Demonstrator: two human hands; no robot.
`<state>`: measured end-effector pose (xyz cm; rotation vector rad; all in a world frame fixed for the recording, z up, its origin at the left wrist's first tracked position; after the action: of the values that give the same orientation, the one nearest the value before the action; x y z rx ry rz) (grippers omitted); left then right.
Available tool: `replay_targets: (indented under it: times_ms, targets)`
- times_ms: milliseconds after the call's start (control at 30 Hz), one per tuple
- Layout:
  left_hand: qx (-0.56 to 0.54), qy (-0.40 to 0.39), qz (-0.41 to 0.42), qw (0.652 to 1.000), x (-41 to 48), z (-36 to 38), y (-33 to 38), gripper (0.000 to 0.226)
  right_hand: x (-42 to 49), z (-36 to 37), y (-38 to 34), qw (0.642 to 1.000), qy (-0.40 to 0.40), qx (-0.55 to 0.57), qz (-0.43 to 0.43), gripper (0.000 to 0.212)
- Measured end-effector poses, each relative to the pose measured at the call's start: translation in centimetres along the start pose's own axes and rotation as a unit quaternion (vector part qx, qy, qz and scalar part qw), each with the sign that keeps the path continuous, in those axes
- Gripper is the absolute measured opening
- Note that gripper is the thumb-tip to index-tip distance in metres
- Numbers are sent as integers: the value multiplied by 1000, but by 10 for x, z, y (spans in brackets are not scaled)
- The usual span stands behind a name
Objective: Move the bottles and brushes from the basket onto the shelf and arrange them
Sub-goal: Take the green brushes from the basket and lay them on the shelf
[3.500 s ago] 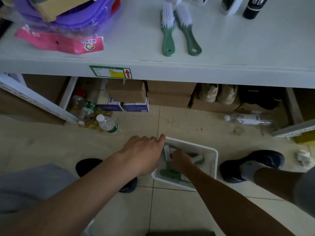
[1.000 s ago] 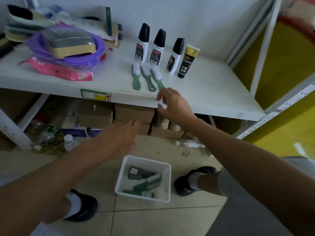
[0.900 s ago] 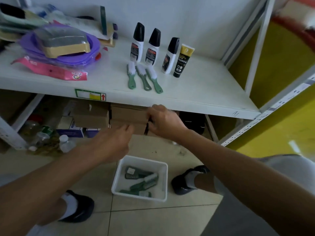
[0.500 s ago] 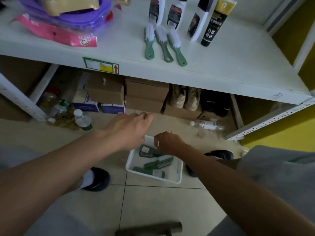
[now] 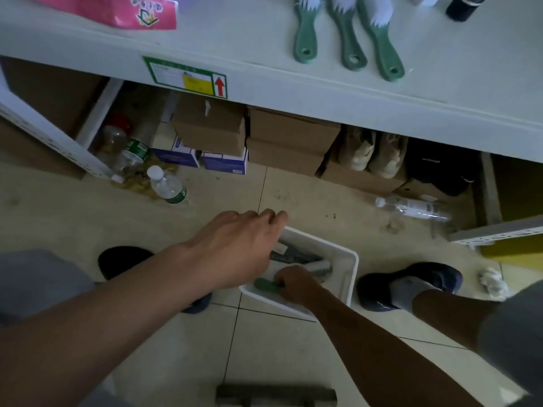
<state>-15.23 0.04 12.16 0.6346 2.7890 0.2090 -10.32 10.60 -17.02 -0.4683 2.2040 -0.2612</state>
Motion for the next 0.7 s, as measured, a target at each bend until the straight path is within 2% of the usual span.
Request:
replay_targets:
  times_ms: [67, 233, 400, 533, 700]
  targets:
    - [-2, -6, -2, 1000, 0, 3, -2, 46, 6, 6, 0, 1000, 5, -25, -1, 17]
    - [4, -16, -3, 1000, -4, 8, -5, 39, 12, 13, -3, 997, 15, -75, -2, 18]
    - [14, -19, 9, 1000, -1, -6, 1, 26, -1, 2, -8, 998, 1, -63, -18, 18]
    - [16, -7, 23, 1000, 0, -22, 9, 33, -29, -52, -25, 996, 67, -19, -59, 25]
    - [28, -15, 14, 999, 1, -48, 18, 26, -84, -151, -42, 978, 190, 52, -67, 5]
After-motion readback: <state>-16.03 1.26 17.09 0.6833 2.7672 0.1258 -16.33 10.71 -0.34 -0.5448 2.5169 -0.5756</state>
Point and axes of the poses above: each hand's wrist, its own x-axis towards the middle knuckle, its own z-axis out of the palm, y = z × x, the point moved 9 cm from there along x, towards the middle knuckle, and after that the axes turned 6 degrees about -z, right-handed, at the moved point
